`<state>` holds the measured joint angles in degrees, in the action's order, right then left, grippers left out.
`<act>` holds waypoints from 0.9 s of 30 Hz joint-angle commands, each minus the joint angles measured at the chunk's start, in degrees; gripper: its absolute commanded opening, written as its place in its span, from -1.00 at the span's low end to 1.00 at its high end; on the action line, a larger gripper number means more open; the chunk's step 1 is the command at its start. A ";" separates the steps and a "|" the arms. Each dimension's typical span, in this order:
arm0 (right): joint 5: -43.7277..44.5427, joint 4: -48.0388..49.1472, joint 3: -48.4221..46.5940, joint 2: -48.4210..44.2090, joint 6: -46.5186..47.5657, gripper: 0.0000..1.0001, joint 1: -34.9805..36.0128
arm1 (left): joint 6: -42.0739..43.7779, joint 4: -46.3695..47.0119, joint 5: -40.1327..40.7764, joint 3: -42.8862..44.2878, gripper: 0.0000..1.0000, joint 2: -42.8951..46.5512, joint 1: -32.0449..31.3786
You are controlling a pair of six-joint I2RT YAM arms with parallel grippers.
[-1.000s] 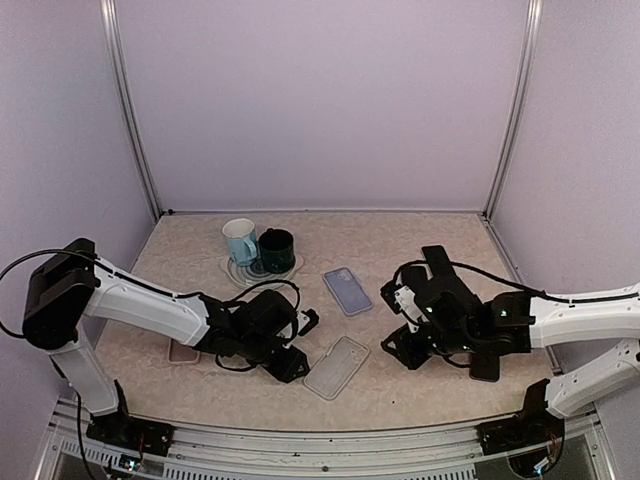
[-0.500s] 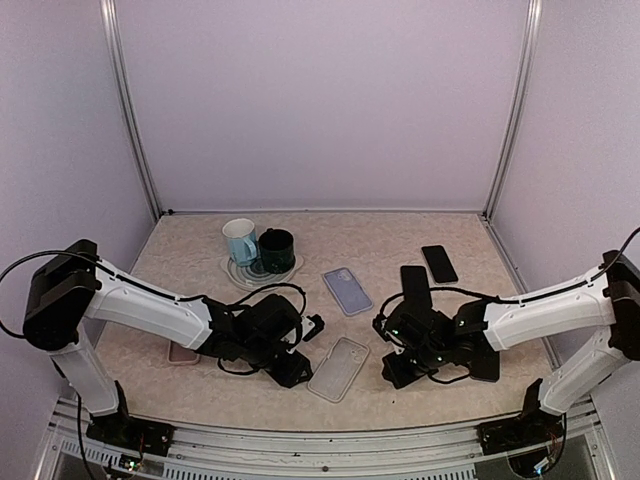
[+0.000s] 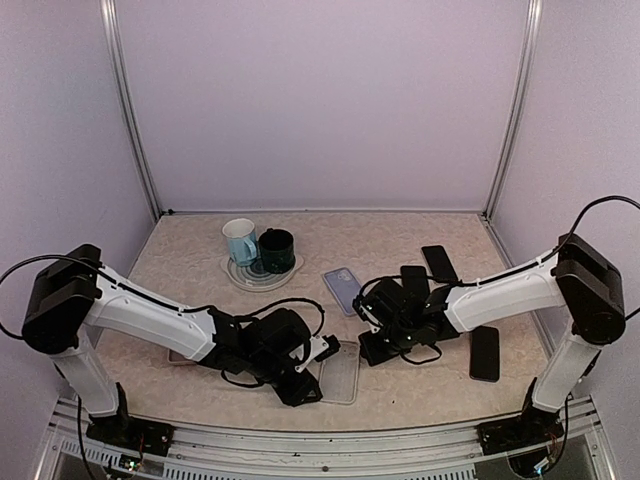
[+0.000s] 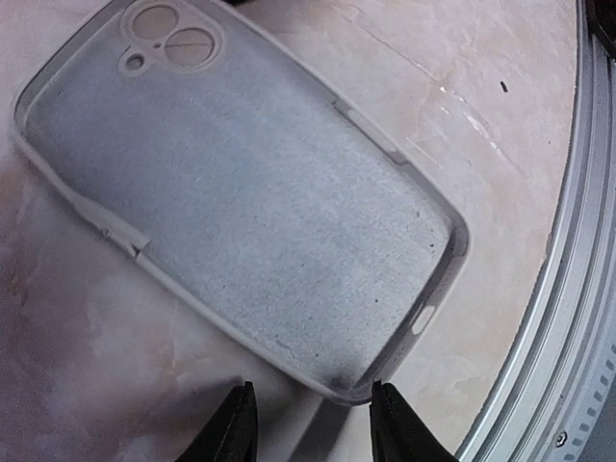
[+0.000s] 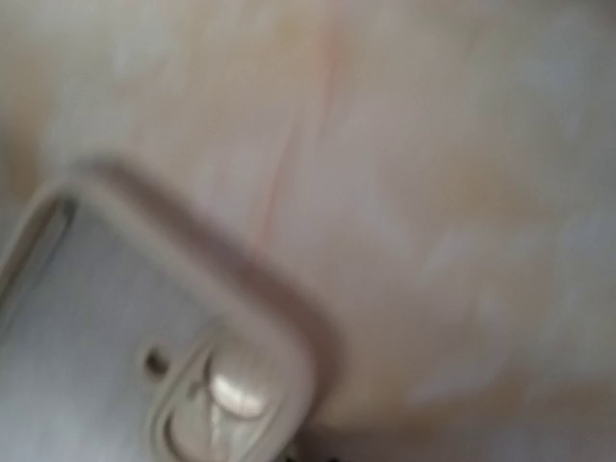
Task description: Put the phone into the phone case
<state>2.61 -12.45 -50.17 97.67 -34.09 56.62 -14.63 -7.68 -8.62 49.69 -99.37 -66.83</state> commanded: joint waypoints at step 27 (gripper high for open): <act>3.43 -14.04 -17.48 2.37 15.13 0.99 -31.53 | 4.78 12.76 -11.01 14.45 -0.03 -11.52 1.02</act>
<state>6.57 -22.46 -62.08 94.17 -20.12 27.09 -10.87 2.55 -17.98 63.16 -110.74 -66.83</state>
